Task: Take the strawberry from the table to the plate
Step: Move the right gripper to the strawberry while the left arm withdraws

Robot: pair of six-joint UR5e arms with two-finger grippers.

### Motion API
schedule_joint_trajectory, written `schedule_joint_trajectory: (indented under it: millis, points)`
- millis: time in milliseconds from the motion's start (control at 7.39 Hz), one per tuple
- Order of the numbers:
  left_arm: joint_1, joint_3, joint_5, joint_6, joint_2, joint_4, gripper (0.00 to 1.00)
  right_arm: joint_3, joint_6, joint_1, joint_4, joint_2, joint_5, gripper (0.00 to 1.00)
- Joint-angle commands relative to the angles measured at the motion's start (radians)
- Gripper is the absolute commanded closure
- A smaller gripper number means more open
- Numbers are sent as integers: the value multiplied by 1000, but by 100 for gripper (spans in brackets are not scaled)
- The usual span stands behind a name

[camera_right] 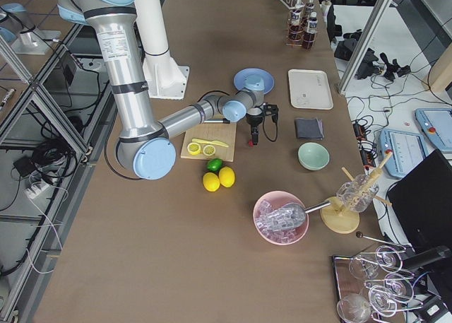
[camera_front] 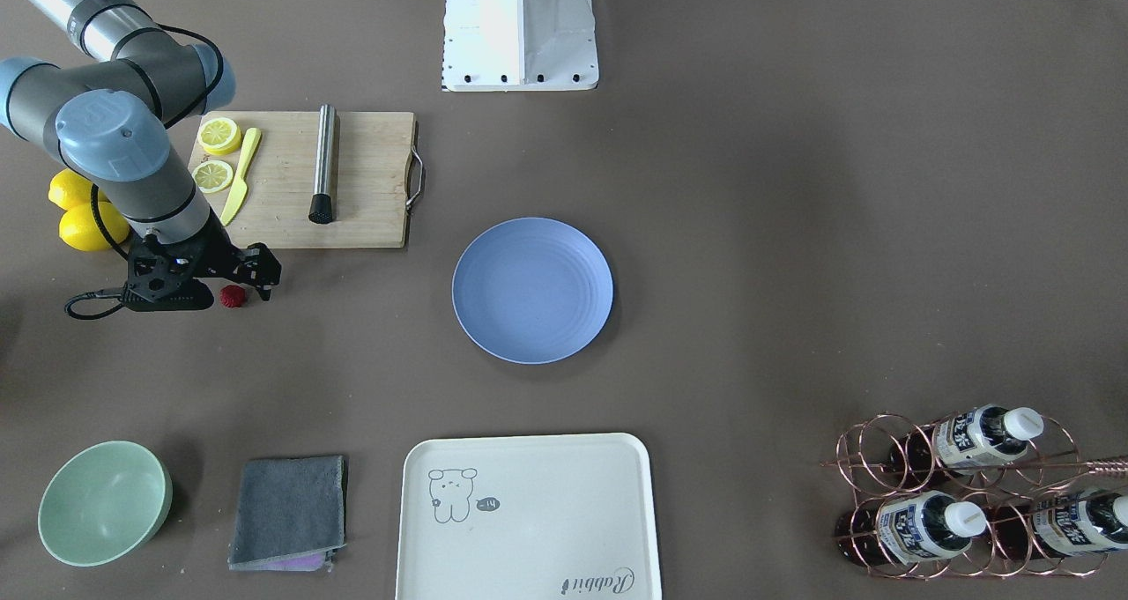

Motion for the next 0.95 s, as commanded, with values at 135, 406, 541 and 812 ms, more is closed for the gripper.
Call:
schedule_joint_trajectory:
  millis: [135, 406, 541, 812]
  points:
    - [-11, -3, -1, 21, 4, 8, 2, -12, -2, -20, 5, -14, -7, 22]
    - [-12, -3, -4, 21, 4, 9, 2, -13, -6, -20, 5, -12, -4, 59]
    - [-17, 0, -2, 21, 4, 12, 2, -13, -8, -20, 5, -11, -2, 64]
    - [-26, -9, -2, 37, 35, 6, 2, -15, -9, -20, 3, -11, -2, 88]
